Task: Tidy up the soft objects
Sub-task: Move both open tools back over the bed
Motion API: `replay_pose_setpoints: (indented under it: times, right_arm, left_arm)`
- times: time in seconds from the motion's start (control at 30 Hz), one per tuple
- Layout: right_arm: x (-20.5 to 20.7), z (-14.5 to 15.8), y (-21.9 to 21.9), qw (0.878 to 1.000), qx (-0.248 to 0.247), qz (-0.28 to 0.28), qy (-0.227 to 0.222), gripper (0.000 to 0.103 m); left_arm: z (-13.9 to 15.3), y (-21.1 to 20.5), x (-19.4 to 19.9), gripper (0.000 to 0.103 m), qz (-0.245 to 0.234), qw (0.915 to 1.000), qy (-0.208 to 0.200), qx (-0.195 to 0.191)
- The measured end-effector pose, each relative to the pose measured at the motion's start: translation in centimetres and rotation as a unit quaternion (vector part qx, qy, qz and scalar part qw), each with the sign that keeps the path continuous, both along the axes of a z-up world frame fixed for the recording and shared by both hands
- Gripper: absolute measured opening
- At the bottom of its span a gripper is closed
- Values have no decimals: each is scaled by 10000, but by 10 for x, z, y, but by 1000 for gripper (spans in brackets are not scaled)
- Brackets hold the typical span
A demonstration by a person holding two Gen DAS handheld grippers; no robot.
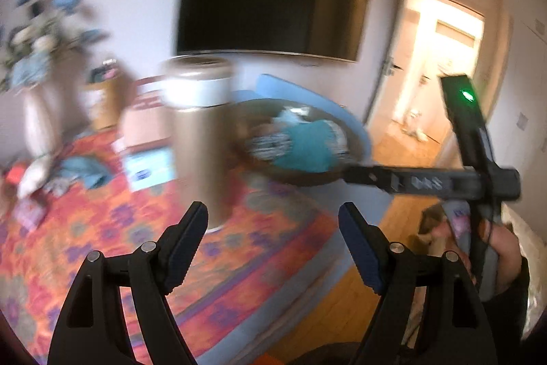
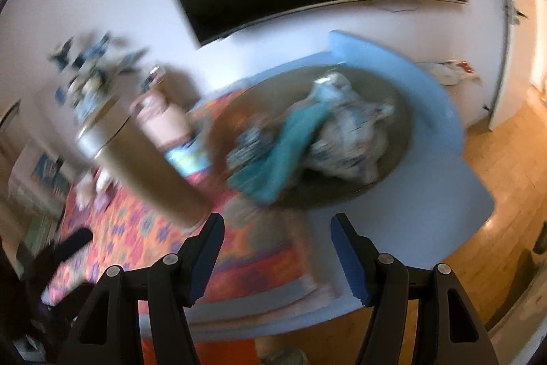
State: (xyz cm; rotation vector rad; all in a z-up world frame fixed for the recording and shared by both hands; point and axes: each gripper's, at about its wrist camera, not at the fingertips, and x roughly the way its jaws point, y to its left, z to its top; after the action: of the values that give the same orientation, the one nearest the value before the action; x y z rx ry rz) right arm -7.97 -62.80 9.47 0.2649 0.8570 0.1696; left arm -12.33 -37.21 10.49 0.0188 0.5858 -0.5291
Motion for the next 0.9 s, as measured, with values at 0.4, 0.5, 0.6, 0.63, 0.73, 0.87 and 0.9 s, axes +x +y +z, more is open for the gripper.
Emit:
replay_pose_setpoints:
  times: [0.4, 0.5, 0.6, 0.63, 0.73, 0.87, 0.9]
  right_arm:
    - [-16, -3, 153, 9621, 468, 2652, -424, 63]
    - [-8, -6, 207, 9534, 264, 2986, -354, 63]
    - [5, -11, 251, 9499, 131, 3110, -276, 63]
    - [12, -14, 265, 9500, 57, 3113, -248, 63]
    - [38, -22, 305, 9511, -210, 3080, -127, 63]
    - [72, -23, 340, 9539, -18, 2996, -167, 63]
    - [79, -23, 349, 9556, 57, 2942, -184, 63]
  left_arm:
    - [-11, 172, 14, 78, 1938, 9808, 145, -168]
    - [-9, 218, 28, 78, 2698, 9626, 230, -51]
    - [-5, 258, 47, 77, 3510, 9323, 447, 752]
    - [0, 271, 51, 77, 3670, 9243, 458, 940]
    - [33, 316, 39, 77, 4024, 9093, 205, 1036]
    - [52, 349, 45, 89, 4537, 8752, 178, 1670]
    - [48, 354, 49, 89, 4552, 8761, 163, 1579]
